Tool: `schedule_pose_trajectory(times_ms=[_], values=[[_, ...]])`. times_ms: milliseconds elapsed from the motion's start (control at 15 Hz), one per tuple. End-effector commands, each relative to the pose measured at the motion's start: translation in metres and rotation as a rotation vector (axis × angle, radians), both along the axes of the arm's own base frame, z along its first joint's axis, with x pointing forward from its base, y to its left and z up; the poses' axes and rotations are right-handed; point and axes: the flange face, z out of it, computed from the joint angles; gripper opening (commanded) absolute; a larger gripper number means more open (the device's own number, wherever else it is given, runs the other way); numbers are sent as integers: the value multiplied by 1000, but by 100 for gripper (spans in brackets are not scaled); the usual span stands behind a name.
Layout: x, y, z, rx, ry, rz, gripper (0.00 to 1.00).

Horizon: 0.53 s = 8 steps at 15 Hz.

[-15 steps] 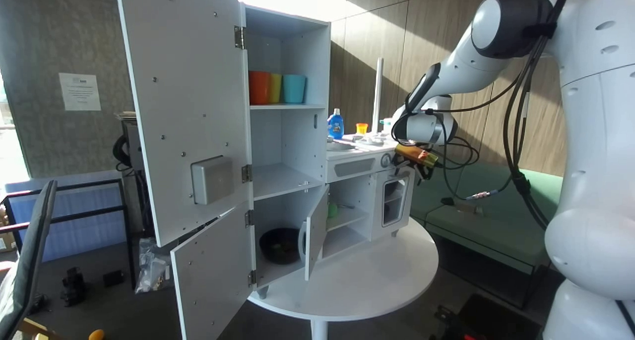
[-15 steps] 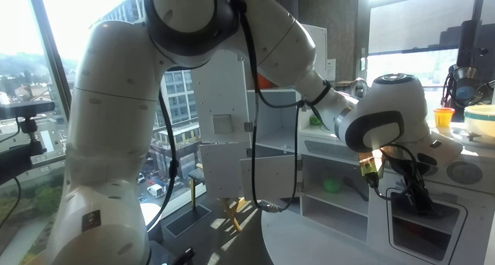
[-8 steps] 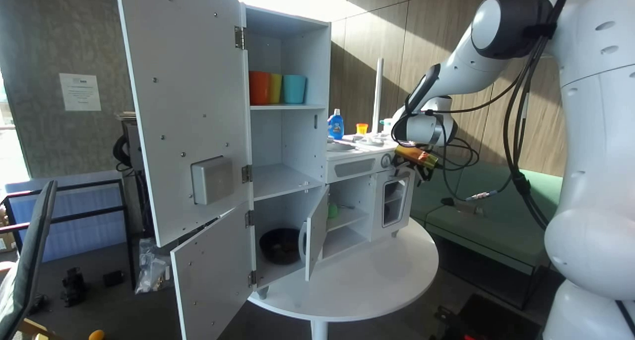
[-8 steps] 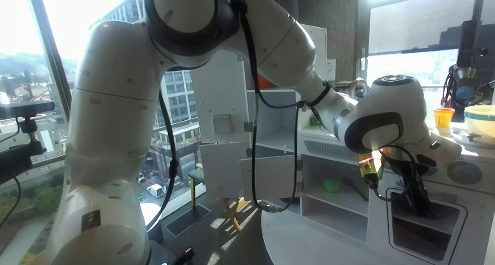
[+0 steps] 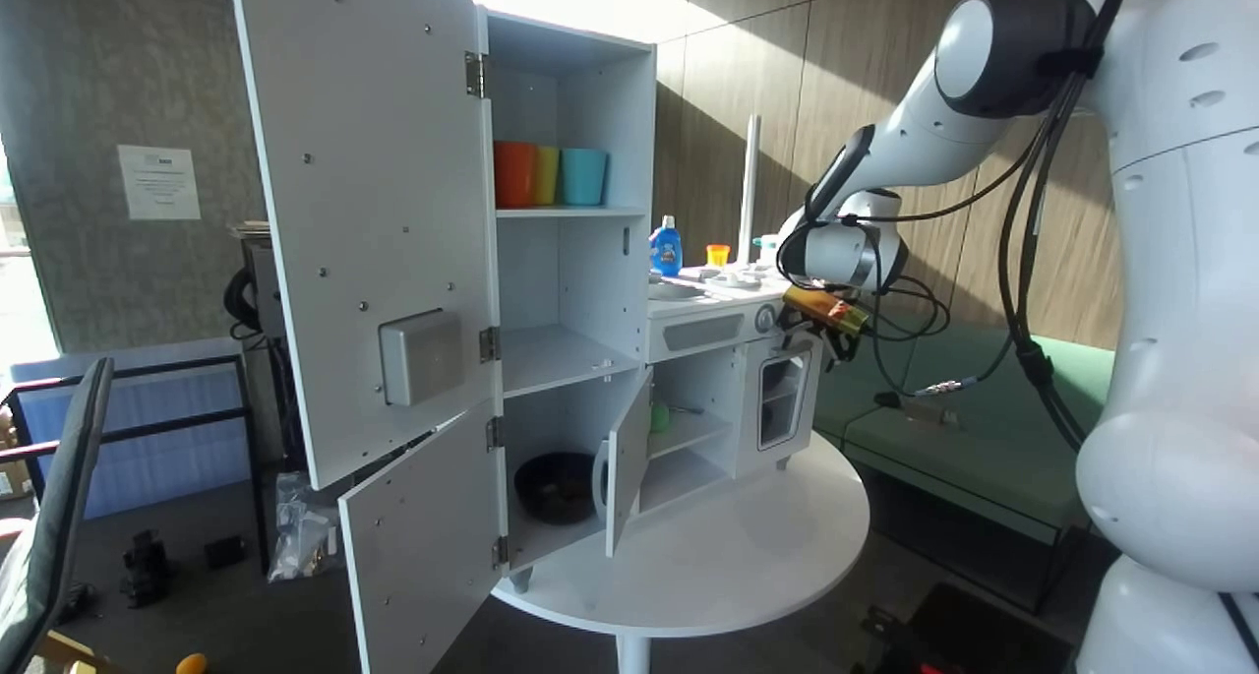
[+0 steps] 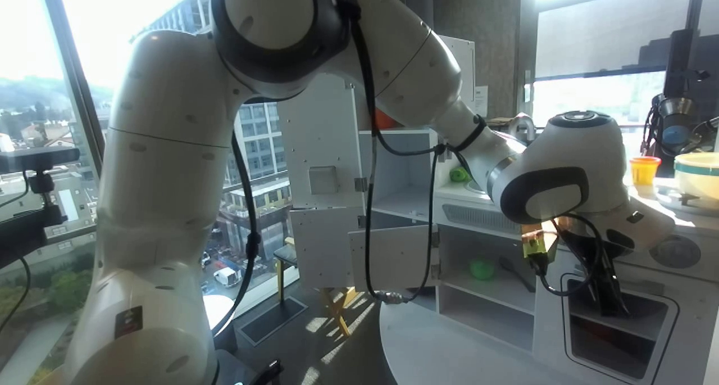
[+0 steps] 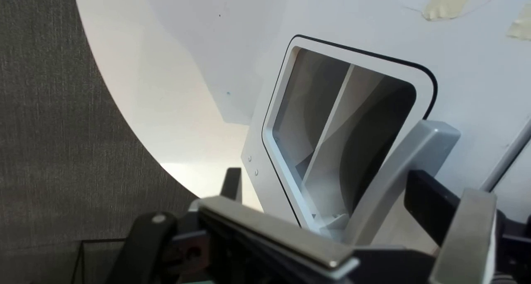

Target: Open the cupboard doors

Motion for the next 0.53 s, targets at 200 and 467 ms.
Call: schedule_pose_trajectory(times_ms=[200,467], values=[[-4,-19,-17,40,-47,41,100],[-3,-24,-19,63,-70,40,100]])
